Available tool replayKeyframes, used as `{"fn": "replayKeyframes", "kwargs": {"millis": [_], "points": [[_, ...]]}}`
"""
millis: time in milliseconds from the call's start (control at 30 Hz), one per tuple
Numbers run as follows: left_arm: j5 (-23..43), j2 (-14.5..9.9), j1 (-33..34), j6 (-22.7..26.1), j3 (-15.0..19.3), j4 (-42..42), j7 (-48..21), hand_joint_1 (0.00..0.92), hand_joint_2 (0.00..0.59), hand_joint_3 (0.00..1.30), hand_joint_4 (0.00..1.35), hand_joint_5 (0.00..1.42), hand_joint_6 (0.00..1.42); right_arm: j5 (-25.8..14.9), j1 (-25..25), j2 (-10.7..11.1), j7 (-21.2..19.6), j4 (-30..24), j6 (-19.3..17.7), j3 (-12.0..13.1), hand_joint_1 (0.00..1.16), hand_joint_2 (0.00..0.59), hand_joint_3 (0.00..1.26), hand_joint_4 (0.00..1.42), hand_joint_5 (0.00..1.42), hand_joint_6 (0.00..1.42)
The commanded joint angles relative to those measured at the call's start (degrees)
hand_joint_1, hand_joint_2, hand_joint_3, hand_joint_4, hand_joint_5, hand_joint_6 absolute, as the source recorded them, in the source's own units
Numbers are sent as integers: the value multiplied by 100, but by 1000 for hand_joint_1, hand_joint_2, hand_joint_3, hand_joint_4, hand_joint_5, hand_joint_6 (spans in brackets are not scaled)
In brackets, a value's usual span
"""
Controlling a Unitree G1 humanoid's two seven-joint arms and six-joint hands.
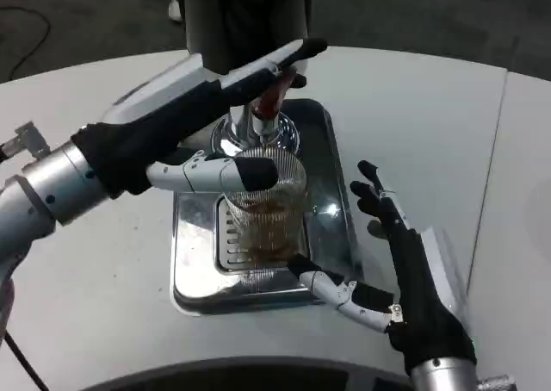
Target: Grasp the cup under the faucet to collect the drink, then remove the cup.
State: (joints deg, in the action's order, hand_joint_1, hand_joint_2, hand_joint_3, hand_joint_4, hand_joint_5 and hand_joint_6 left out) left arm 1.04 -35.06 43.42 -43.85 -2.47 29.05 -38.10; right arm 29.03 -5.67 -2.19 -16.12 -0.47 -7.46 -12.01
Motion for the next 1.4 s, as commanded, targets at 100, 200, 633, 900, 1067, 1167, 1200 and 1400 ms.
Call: {"fn": "replayKeyframes", "kwargs": {"millis": [100,200,633,900,1067,1167,1200,1400], "points": [[-244,-39,-44,-25,-192,154,-77,0,65,26,3,115,42,-160,-379,-130,-317,618,-221,-6,777,174,81,169,184,230],[-285,-50,-28,-71,-227,157,-61,0,65,26,3,115,42,-201,-547,-199,-411,856,-270,-34,777,173,77,170,184,230],[-343,-61,-23,-114,-245,154,-43,0,65,27,3,115,42,-339,-1204,-413,-754,1740,-438,-124,772,172,66,171,184,218],[-363,-43,-6,-110,-253,170,-30,0,65,27,3,115,42,-417,-1431,-510,-865,2101,-557,-238,767,170,63,173,184,216],[-379,-53,1,-113,-256,187,-25,0,66,27,3,115,42,-460,-1525,-542,-893,2274,-611,-278,765,169,63,174,184,215],[-381,-58,1,-117,-255,197,-24,0,67,27,3,115,42,-493,-1596,-578,-913,2389,-645,-297,757,177,62,174,184,204],[-383,-57,1,-119,-256,197,-23,0,67,27,3,115,42,-512,-1622,-595,-919,2427,-652,-302,755,177,62,174,184,203],[-412,-68,8,-124,-261,194,-1,0,70,27,9,115,42,-569,-1784,-664,-948,2616,-694,-314,753,177,62,174,184,201]]}}
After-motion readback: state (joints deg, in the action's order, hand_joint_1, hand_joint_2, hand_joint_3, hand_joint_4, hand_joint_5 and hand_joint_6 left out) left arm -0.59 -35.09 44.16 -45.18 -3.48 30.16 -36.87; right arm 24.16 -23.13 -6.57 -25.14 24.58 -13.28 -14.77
